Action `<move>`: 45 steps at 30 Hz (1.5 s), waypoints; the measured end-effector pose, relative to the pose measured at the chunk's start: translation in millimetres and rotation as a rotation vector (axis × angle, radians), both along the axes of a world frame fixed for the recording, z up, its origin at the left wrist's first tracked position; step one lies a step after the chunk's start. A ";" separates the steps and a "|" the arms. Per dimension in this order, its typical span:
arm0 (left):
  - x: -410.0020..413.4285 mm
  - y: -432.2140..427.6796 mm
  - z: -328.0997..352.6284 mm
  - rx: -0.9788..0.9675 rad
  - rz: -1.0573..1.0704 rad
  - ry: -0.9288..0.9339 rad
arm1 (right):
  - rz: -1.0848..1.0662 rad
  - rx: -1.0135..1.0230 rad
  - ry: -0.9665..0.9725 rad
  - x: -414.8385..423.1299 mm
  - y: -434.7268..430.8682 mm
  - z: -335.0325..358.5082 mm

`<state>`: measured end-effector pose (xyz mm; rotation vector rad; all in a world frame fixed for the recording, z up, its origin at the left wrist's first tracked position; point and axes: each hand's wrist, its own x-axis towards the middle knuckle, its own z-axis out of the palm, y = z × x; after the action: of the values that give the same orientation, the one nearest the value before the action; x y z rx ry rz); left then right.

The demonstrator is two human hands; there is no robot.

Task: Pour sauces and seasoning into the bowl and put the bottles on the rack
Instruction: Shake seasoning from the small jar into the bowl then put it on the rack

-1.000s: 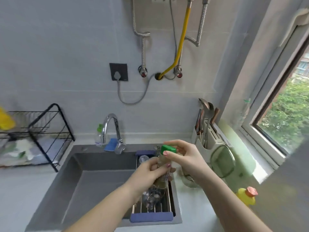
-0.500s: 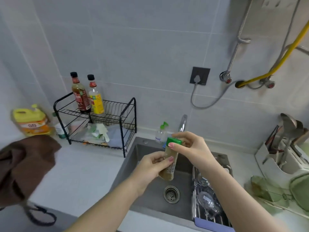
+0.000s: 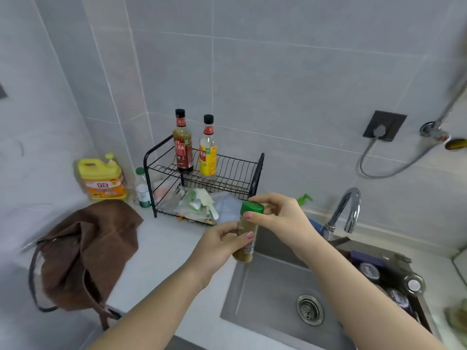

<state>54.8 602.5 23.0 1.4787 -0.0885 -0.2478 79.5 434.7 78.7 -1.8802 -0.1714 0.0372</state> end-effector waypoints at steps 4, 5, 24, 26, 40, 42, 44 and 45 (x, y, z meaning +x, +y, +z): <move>32.5 12.3 -0.6 -0.022 0.055 -0.024 | 0.020 -0.031 -0.029 31.9 13.5 3.6; 41.7 13.2 -0.1 -0.011 0.068 -0.032 | 0.028 -0.039 -0.034 42.1 15.1 3.8; 235.8 33.0 11.1 0.353 0.178 -0.210 | -0.018 -0.111 -0.082 227.4 41.1 3.8; 251.1 29.6 6.8 0.387 0.188 -0.245 | -0.052 -0.138 -0.089 239.9 38.6 1.5; 331.8 27.6 -47.0 0.533 0.067 -0.213 | -0.090 -0.397 0.032 315.3 42.0 -47.9; 335.5 27.9 -53.1 0.588 0.076 -0.223 | -0.070 -0.444 0.031 317.7 43.9 -52.8; 338.2 28.3 -58.6 0.634 0.101 -0.246 | -0.054 -0.474 0.018 319.4 45.7 -56.2; 339.2 28.4 -61.1 0.649 0.114 -0.258 | -0.051 -0.481 0.015 320.2 46.6 -57.9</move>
<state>394.0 630.9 -38.0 2.1506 -0.1390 0.0171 399.7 481.3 20.8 -2.3622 -0.1097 0.0616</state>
